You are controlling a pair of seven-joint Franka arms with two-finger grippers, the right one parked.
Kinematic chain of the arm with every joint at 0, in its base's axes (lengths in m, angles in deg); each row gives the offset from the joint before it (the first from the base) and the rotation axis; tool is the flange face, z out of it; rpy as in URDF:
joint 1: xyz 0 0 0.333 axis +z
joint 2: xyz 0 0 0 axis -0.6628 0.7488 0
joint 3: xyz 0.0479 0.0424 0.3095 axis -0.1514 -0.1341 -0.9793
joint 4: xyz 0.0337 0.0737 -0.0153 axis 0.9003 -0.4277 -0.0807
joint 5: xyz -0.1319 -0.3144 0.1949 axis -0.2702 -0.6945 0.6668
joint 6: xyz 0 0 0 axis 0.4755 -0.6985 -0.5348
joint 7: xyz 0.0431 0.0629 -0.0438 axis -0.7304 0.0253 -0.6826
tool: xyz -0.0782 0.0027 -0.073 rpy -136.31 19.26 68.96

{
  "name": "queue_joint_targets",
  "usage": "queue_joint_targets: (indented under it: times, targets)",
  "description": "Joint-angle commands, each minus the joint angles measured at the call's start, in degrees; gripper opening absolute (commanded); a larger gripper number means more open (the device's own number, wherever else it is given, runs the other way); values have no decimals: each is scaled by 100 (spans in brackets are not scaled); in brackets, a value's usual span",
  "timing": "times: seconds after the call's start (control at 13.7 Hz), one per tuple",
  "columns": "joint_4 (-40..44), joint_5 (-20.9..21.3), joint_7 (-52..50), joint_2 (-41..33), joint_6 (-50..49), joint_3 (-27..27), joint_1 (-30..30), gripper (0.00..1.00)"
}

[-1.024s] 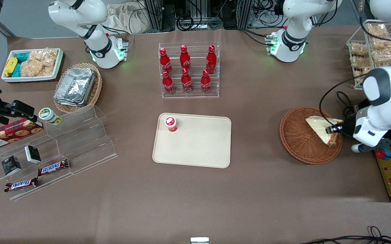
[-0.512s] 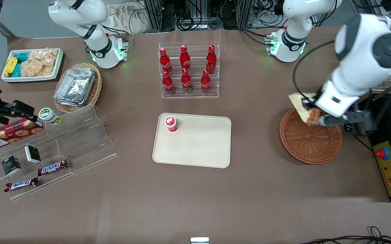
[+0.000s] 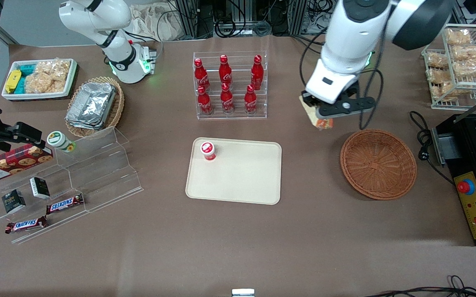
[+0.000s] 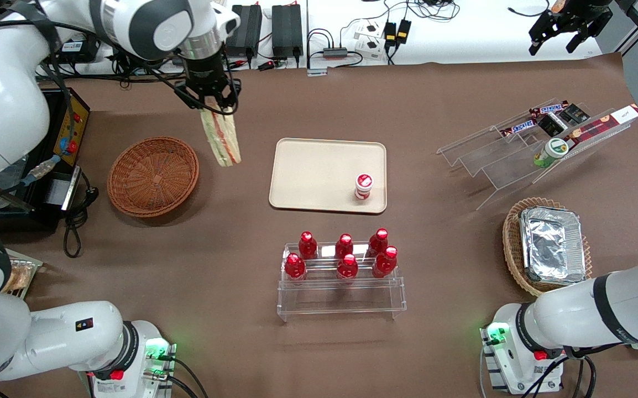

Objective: Place sandwich from basket to tray
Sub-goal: 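Lift the sandwich and carry it with the left gripper toward the cream tray, then lower the sandwich onto the tray beside the red bottle and open the left gripper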

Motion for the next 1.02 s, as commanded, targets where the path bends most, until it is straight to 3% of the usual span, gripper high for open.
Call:
queue_joint_targets:
  times: [0.0, 0.44, 0.73, 0.95]
  targets:
    - [385, 569, -565, 986, 218, 154, -473, 32]
    - [903, 2108, -998, 3218, 1098, 101, -1239, 32]
    - [1088, 2776, -1059, 4116, 1696, 84, -1363, 33]
    - [1263, 2989, -1086, 4442, 2021, -424, -1739, 33]
